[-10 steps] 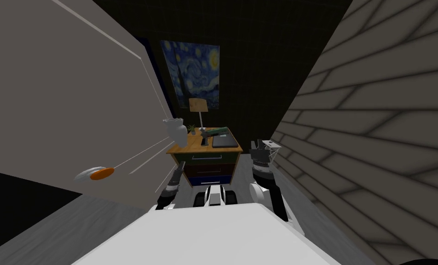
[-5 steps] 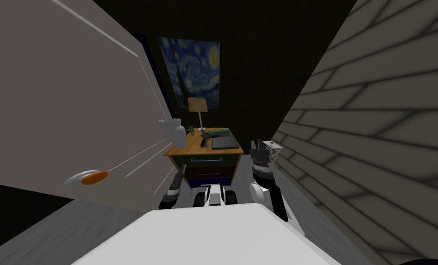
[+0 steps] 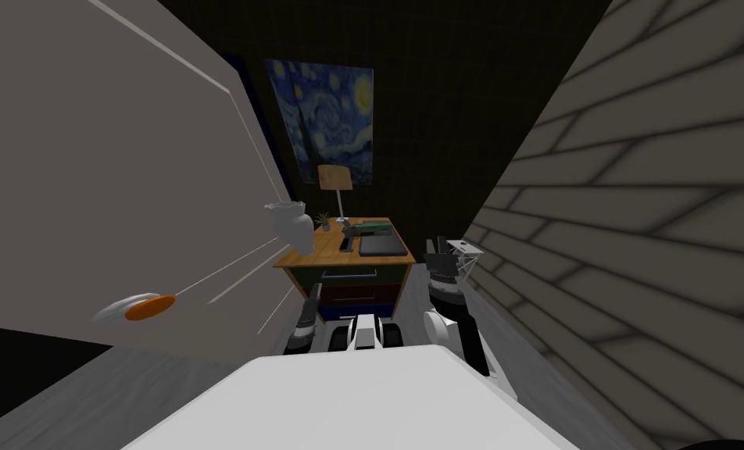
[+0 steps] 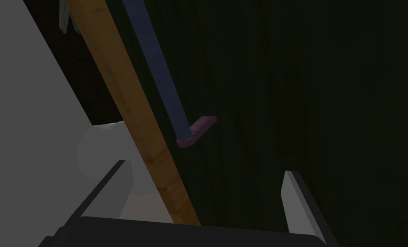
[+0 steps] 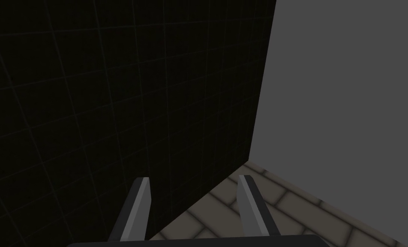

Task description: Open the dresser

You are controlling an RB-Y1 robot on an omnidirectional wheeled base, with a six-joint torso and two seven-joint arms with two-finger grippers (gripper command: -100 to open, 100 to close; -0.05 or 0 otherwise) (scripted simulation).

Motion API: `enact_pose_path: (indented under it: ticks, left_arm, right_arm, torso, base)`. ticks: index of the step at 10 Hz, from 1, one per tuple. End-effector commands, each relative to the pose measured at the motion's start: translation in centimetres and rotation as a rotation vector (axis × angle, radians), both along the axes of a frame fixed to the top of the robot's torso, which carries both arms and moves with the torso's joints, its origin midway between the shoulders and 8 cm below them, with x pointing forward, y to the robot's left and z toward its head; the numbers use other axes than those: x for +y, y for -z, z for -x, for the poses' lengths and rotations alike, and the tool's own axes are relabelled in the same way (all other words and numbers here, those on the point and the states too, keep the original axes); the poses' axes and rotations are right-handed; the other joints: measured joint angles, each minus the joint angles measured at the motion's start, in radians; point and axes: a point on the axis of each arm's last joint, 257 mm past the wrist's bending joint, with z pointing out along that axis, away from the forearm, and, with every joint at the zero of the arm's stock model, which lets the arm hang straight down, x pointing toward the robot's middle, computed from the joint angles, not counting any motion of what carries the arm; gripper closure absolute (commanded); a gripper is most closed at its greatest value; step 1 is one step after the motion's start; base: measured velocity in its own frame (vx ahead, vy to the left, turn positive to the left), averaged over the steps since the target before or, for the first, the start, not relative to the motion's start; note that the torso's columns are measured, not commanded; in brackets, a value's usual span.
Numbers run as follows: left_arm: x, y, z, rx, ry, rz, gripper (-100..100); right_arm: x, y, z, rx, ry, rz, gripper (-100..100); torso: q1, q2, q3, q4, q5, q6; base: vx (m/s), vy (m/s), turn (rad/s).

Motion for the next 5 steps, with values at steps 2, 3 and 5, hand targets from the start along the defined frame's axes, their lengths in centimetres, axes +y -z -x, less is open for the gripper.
enact_pose_path:
  ticks: [2, 3, 5]
  left_arm:
    - [-1.5, 0.2, -0.1, -0.004, -0.011, 0.052, -100]
    - [-1.5, -0.3, -1.4, -0.004, -0.008, 0.054, -100]
    - [-1.5, -0.9, -2.8, -0.004, -0.005, 0.054, -100]
  right_arm:
    - [0.0, 0.0, 0.0, 0.0, 0.0, 0.0, 0]
    - [0.0, 0.0, 0.0, 0.0, 0.0, 0.0, 0]
    - [0.0, 0.0, 0.0, 0.0, 0.0, 0.0, 0]
  torso:
    - [0.0, 0.0, 0.0, 0.0, 0.0, 0.0]
    - [0.0, 0.0, 0.0, 0.0, 0.0, 0.0]
    - [0.0, 0.0, 0.0, 0.0, 0.0, 0.0]
  base:
    - [0.006, 0.0, 0.001]
    - [-0.015, -0.005, 0.027]
    - [-0.03, -0.009, 0.016]
